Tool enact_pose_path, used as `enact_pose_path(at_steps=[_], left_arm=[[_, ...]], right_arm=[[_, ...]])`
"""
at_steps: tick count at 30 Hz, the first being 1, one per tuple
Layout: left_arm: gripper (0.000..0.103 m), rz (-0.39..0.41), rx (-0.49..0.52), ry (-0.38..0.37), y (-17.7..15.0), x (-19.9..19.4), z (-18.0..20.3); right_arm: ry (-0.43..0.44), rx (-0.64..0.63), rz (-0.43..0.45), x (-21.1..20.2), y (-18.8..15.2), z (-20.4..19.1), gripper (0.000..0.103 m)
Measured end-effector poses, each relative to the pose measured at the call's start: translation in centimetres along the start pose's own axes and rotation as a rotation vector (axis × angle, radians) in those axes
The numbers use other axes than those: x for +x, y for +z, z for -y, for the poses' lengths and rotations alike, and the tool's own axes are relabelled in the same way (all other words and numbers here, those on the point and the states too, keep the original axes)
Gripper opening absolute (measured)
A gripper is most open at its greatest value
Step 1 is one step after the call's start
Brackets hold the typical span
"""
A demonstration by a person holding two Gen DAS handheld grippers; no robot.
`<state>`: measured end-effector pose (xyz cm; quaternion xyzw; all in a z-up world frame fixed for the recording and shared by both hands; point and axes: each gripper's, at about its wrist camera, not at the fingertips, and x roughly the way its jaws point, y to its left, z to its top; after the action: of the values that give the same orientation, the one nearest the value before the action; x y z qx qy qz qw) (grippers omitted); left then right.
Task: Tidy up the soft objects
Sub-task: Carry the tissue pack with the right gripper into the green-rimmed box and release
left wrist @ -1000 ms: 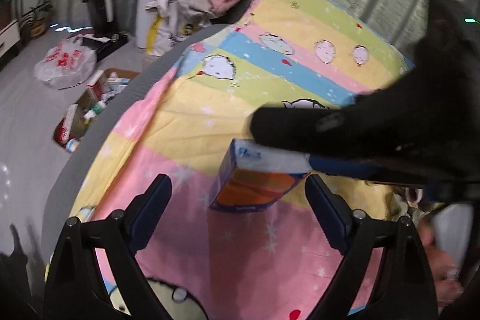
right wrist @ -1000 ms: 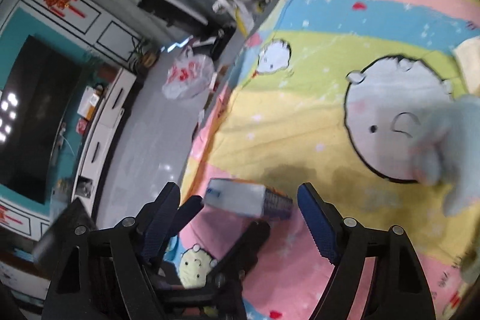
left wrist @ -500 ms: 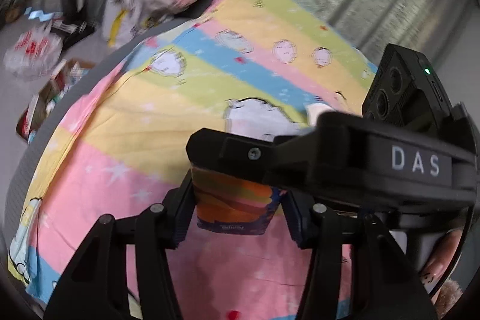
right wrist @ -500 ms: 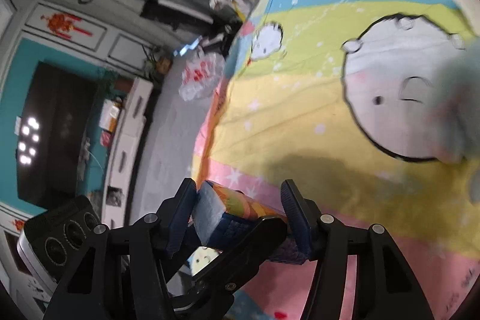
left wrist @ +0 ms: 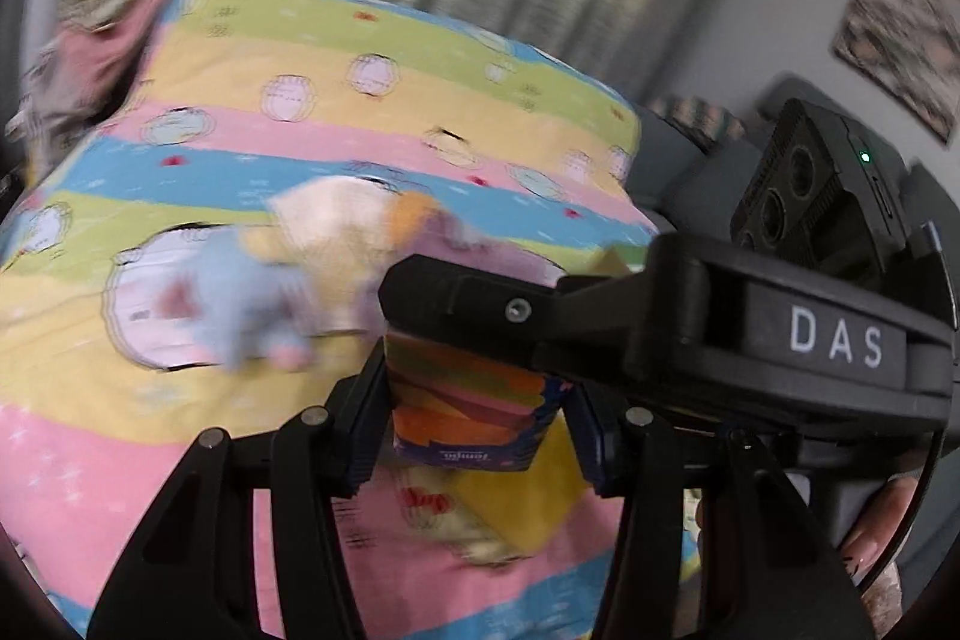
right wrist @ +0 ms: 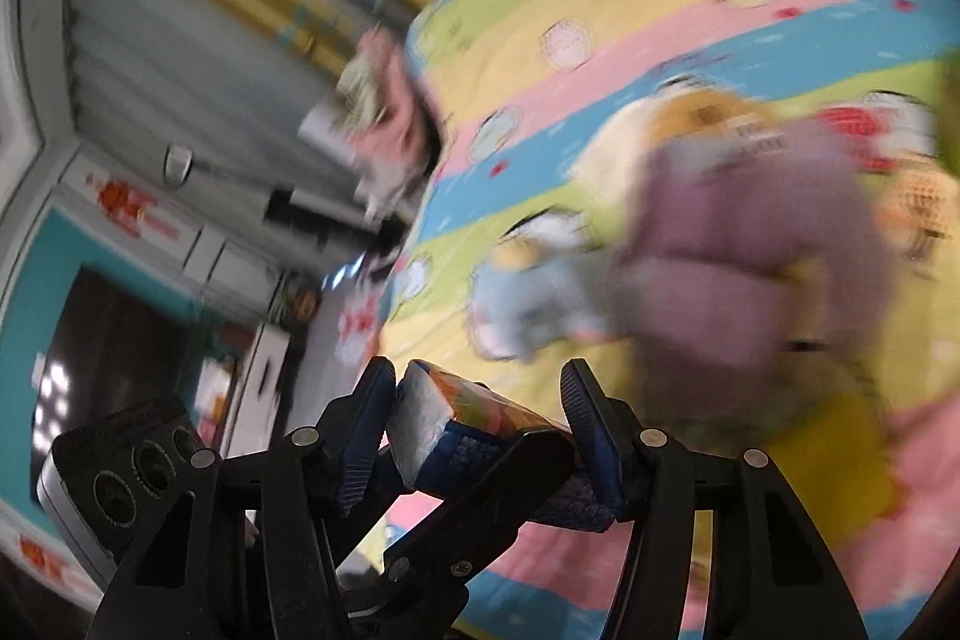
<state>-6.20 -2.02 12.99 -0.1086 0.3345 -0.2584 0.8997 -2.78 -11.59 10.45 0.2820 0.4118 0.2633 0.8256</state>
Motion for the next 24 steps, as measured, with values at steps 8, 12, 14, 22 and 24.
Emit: enact_pose_path(at_steps=[8, 12, 14, 22, 24], left_arm=[[0.051, -0.041, 0.152, -0.088, 1.4, 6.0, 9.2], [0.051, -0.062, 0.212, -0.144, 1.4, 8.3, 13.1], [0.051, -0.072, 0.239, -0.172, 1.3, 9.2, 14.8], [0.051, -0.135, 0.310, -0.241, 0.0, 12.7, 20.1], [0.051, -0.154, 0.312, -0.252, -0.4, 13.6, 20.8]], right_arm=[[-0.034, 0.114, 0.195, -9.9, 1.7, 7.8, 0.060], [-0.099, 0.123, 0.284, -14.0, 1.8, 10.1, 0.060], [-0.118, 0.148, 0.324, -15.8, 1.6, 11.6, 0.060], [-0.155, 0.245, 0.417, -21.1, 0.9, 16.5, 0.060], [-0.163, 0.275, 0.427, -22.0, 0.7, 17.9, 0.060]])
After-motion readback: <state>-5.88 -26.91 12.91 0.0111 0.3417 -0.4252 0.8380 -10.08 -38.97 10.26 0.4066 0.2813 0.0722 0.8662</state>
